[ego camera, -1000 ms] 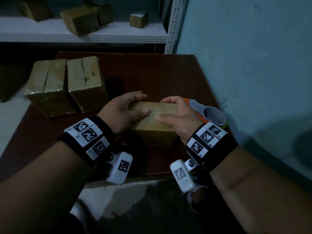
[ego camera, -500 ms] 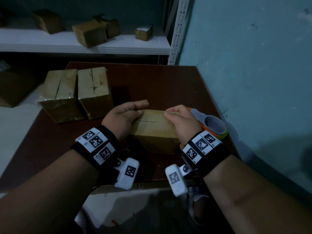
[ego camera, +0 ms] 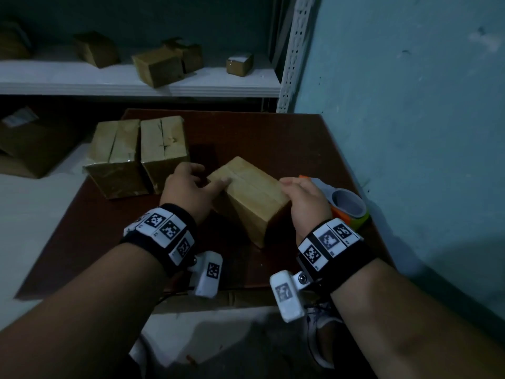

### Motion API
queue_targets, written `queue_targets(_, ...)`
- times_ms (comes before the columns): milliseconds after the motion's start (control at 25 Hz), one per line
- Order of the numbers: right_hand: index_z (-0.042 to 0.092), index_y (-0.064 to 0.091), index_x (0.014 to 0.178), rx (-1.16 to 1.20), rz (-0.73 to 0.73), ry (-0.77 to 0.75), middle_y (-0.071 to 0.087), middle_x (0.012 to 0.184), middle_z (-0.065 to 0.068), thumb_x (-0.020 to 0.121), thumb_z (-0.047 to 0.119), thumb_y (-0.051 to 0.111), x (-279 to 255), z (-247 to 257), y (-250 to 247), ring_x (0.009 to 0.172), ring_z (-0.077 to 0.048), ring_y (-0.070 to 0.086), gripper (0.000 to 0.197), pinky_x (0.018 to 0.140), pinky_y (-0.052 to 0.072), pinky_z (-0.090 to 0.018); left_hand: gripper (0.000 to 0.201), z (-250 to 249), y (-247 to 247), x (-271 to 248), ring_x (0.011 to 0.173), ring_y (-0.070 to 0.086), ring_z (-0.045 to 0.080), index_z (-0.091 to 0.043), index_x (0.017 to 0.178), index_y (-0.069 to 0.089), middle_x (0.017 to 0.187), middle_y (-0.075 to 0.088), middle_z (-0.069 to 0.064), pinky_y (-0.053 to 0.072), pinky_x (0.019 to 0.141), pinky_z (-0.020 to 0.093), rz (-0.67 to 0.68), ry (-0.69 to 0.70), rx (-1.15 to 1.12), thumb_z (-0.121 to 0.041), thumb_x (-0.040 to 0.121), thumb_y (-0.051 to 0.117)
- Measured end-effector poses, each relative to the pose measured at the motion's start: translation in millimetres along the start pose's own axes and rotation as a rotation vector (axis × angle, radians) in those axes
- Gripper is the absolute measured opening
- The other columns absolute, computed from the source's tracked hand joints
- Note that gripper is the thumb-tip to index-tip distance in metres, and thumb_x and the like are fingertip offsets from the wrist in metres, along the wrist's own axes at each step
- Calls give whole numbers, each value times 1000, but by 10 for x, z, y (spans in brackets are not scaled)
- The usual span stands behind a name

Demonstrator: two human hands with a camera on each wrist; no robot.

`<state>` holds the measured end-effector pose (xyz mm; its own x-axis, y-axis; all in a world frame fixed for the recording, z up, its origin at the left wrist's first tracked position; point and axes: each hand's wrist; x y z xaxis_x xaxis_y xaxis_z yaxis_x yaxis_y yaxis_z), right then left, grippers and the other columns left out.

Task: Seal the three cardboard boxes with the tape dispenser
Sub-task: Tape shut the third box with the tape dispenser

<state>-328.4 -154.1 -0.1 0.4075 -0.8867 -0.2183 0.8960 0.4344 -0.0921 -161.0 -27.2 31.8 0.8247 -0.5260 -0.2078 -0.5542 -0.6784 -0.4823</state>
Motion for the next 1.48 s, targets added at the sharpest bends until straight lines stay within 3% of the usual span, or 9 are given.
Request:
queue_targets(120,31,74,99,-165,25,-125,77,95,7,91,33,77,-18,-51,-109,88,-12,75,9,73,58,-29,59,-28,14,-23,104,65,16,-29,140,55,132,61,-4,61,73,35,23,-6,-143,-35,89,81)
queue_targets(240,30,75,96,-192,37,-194,77,95,5,87,44,80,-46,-51,-206,89,-13,75,17,79,62,-36,75,-28,87,-92,122,59,16,-27,149,50,139,58,-11,58,98,43,117,36,-220,-23,84,86)
queue_targets(360,30,73,100,-114,-25,-184,77,94,5,92,44,75,0,45,-341,86,-11,75,17,77,62,-36,63,-26,127,-140,127,58,13,-27,150,50,141,59,-11,53,105,42,167,79,-237,-19,93,77)
queue_targets(560,27,72,100,-309,-195,-251,74,91,5,88,45,77,140,194,-759,85,-14,72,22,79,59,-37,50,-27,169,-158,125,59,12,-31,151,51,142,59,-12,53,94,30,186,160,-228,-20,104,62)
queue_targets(880,30,54,135,-1024,-80,-165,60,124,-3,80,57,81,328,-8,-894,110,-25,63,66,96,53,-41,57,-75,237,-108,113,65,12,-27,149,54,124,65,-12,55,75,25,229,37,-442,-10,97,71)
queue_targets(960,30,48,139,-1112,-48,-137,61,127,-4,80,59,80,340,-14,-874,112,-29,64,73,97,55,-48,57,-68,243,-96,114,64,13,-28,149,53,129,64,-10,57,83,31,222,47,-428,-10,97,71)
queue_targets(1200,29,39,142,-1205,-11,-137,65,122,-4,89,52,75,309,-26,-836,110,-32,66,68,95,56,-50,56,-9,217,-37,123,63,20,-32,148,55,141,62,-4,55,104,49,219,51,-363,-18,97,72)
queue_targets(1400,35,52,136,-1063,-92,-249,72,113,-2,89,46,67,208,166,-941,101,-31,70,51,89,58,-45,49,-24,156,-18,122,62,12,-33,139,63,136,65,-7,53,85,27,115,143,-281,-27,93,77)
queue_targets(1480,38,59,127,-913,-156,-362,74,103,7,85,48,66,119,310,-986,94,-25,71,43,87,58,-41,42,-76,93,-21,121,63,10,-35,131,67,130,68,-8,56,92,33,65,241,-233,-30,92,79)
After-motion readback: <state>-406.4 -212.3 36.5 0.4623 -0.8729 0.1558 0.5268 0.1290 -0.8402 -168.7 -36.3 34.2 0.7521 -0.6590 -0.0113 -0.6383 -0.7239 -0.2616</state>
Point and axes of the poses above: each hand's wrist, its own x-axis towards the middle knuckle, its own y-axis out of the palm, z = x × y
